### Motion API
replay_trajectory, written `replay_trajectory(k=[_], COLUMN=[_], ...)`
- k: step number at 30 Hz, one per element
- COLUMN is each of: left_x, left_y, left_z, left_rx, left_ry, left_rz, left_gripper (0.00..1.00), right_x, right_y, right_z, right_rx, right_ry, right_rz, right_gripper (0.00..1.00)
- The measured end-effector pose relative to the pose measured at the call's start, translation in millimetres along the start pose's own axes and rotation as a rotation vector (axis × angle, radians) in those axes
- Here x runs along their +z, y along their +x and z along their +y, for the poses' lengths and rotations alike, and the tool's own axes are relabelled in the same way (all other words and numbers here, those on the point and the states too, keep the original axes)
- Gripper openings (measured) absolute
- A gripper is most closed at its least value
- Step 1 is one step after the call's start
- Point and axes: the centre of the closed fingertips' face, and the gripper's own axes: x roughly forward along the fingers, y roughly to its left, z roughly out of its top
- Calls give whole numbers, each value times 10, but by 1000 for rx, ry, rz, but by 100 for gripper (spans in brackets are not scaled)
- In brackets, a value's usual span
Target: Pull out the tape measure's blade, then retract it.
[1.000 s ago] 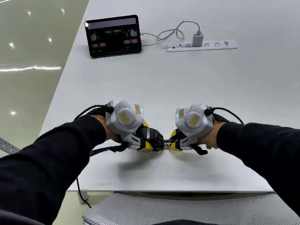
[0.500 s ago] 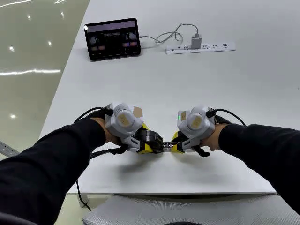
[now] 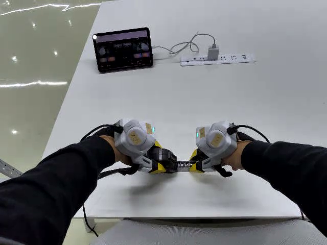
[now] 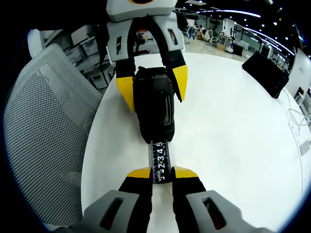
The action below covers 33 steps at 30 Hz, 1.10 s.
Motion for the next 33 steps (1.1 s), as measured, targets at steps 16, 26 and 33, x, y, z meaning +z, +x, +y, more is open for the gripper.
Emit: replay_trajectory(k=[16, 26, 33], left_x=[5, 5, 4], left_y=[-1, 1, 0], left_z=[-6, -3, -1], left_rx=[-1, 1, 1], left_ry=[-3, -7, -9], left_rz=[-5, -6, -6], left_gripper=[32, 32, 32], right_x=[-43, -74, -98], right_y=[-29, -49, -70], right_z=[-7, -9, -9], right_rx=[-1, -2, -3], right_ry=[3, 8, 10], right_rz=[5, 6, 8], right_gripper=[10, 10, 10])
